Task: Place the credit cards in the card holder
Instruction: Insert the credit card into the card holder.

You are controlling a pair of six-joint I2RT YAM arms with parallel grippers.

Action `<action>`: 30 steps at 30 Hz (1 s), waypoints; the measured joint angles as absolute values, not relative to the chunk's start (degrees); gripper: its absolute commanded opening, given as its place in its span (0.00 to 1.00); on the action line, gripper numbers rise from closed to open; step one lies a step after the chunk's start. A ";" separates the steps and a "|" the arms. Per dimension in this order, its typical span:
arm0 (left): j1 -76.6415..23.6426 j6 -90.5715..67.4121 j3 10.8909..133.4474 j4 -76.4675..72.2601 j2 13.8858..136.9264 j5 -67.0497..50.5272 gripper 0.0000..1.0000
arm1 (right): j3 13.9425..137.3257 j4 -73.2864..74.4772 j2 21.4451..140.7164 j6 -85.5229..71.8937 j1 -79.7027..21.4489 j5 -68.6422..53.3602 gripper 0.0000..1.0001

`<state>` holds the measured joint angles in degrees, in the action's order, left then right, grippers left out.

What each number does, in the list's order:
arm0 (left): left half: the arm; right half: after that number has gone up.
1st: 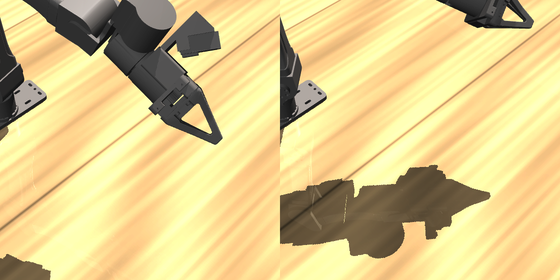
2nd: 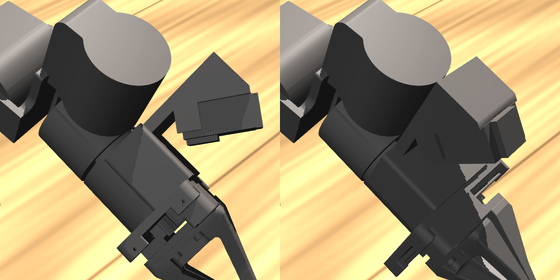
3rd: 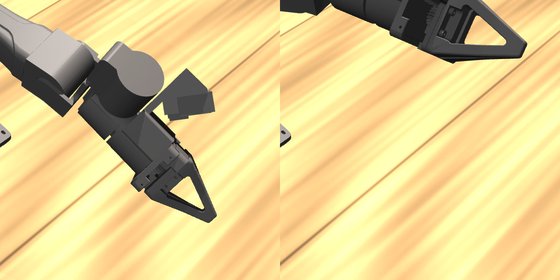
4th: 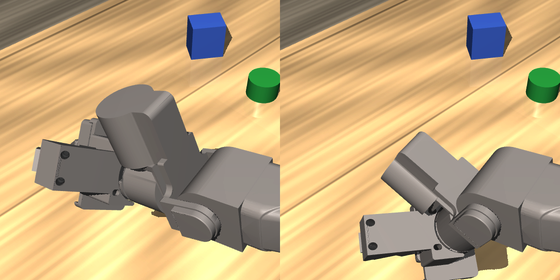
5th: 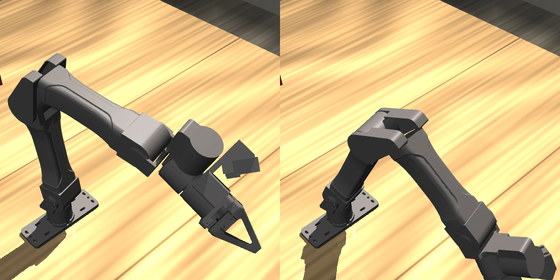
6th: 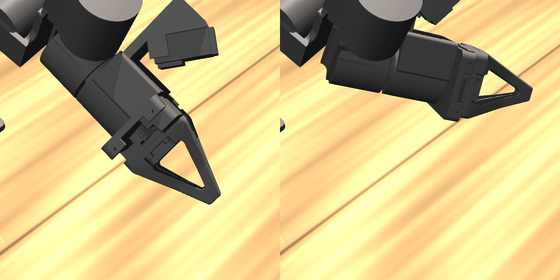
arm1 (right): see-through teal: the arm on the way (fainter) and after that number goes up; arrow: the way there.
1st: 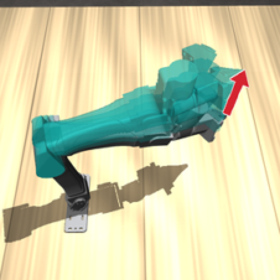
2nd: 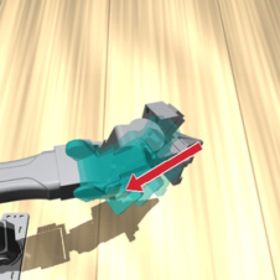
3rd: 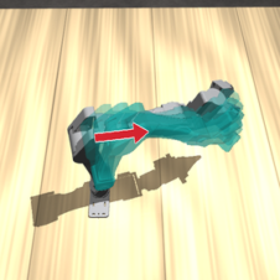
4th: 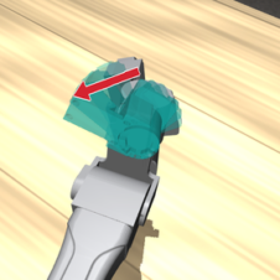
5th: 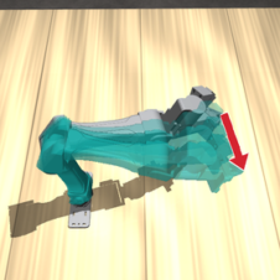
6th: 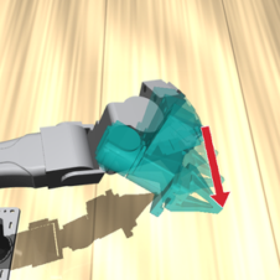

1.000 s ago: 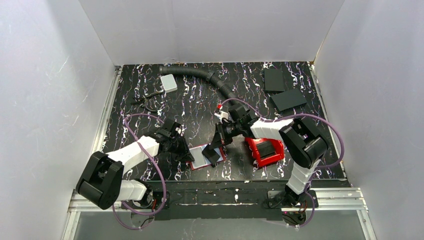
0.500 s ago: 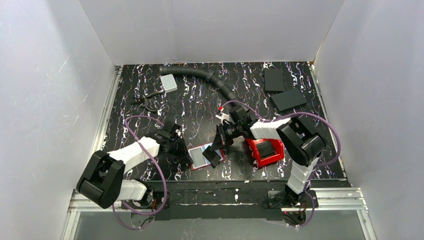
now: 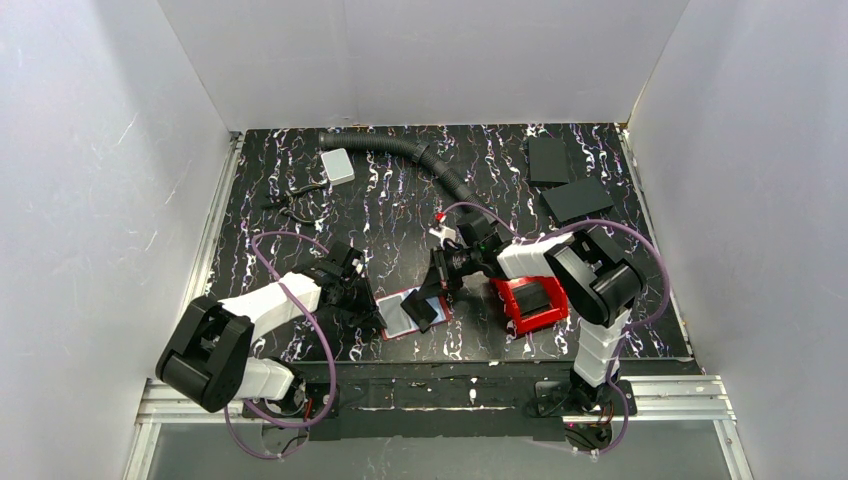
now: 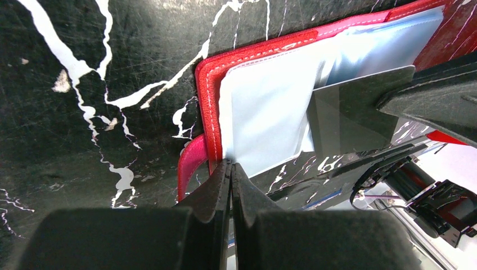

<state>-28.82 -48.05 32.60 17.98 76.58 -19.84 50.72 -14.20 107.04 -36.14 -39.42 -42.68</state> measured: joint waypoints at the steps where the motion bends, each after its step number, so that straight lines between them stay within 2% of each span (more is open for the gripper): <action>1: -28.82 -48.03 32.60 17.96 76.62 -19.86 0.00 | 50.72 -14.68 107.24 -36.40 -39.42 -42.74 0.01; 11: -28.82 -47.94 32.60 17.96 76.66 -19.92 0.00 | 50.33 -22.96 110.04 -40.95 -39.40 -42.81 0.01; 30: -28.82 -47.90 32.60 17.96 76.69 -20.05 0.00 | 40.97 -44.62 110.45 -51.27 -39.90 -38.89 0.01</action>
<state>-28.82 -47.90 32.60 17.96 76.69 -20.05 40.97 -44.62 110.45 -51.27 -39.90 -38.89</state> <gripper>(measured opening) 0.007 0.031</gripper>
